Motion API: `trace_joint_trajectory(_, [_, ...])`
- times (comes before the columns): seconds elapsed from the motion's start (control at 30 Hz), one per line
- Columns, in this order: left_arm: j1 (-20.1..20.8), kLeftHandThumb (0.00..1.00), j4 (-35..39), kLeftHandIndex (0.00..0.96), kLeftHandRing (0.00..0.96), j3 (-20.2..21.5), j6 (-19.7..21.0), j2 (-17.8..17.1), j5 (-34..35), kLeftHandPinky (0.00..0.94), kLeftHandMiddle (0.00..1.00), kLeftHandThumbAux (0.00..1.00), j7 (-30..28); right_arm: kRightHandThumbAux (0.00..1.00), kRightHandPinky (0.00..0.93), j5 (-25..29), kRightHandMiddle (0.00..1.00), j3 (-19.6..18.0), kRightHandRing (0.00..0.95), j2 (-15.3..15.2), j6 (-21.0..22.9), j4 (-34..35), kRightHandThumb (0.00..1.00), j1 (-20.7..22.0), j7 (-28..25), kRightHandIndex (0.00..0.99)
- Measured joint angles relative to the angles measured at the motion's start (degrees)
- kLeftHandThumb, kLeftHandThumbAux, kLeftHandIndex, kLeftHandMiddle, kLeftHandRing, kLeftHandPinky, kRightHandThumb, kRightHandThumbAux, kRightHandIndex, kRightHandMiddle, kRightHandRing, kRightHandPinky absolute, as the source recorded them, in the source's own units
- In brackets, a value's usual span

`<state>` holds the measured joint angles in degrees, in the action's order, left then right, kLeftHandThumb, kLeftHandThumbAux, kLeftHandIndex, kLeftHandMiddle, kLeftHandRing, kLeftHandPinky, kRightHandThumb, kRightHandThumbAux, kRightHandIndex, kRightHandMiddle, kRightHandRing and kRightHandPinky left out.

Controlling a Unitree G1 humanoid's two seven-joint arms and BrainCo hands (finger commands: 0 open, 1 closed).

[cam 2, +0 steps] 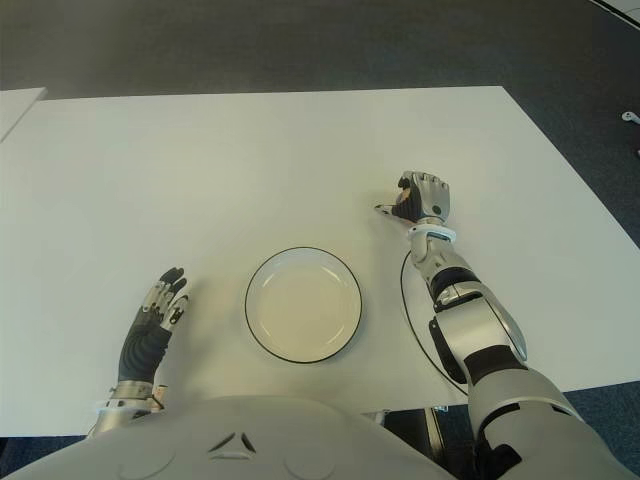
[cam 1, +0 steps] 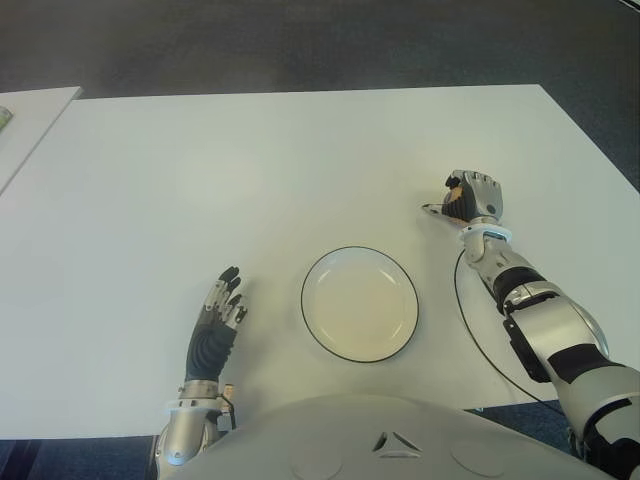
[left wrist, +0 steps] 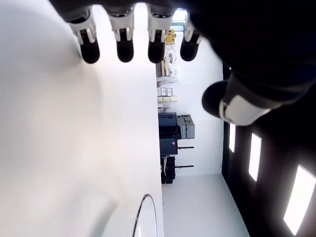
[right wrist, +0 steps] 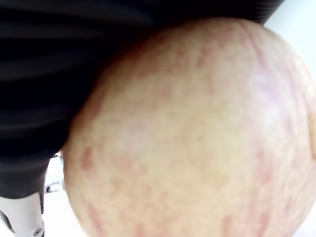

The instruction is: Put the apples into the plate.

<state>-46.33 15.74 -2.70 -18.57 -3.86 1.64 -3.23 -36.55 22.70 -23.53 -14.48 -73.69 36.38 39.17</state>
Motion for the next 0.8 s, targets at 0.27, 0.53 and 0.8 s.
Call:
trace_joint_trajectory(0.27, [-0.2, 0.068, 0.0, 0.003, 0.000, 0.1, -0.1, 0.0, 0.0, 0.000, 0.000, 0.500, 0.0, 0.706, 0.604, 0.1, 0.724, -0.3, 0.671, 0.0, 0.0, 0.0, 0.727, 0.0, 0.0, 0.442])
trace_joint_trajectory(0.53, [-0.2, 0.064, 0.0, 0.001, 0.000, 0.1, -0.2, 0.0, 0.0, 0.000, 0.000, 0.503, 0.0, 0.706, 0.611, 0.1, 0.728, -0.4, 0.676, -0.1, -0.1, 0.1, 0.727, -0.1, 0.0, 0.443])
trace_joint_trajectory(0.8, [-0.1, 0.068, 0.0, 0.007, 0.000, 0.1, -0.2, -0.1, 0.0, 0.000, 0.001, 0.515, 0.0, 0.706, 0.623, 0.3, 0.732, -0.8, 0.681, -0.2, -0.5, 0.2, 0.728, 0.4, -0.2, 0.443])
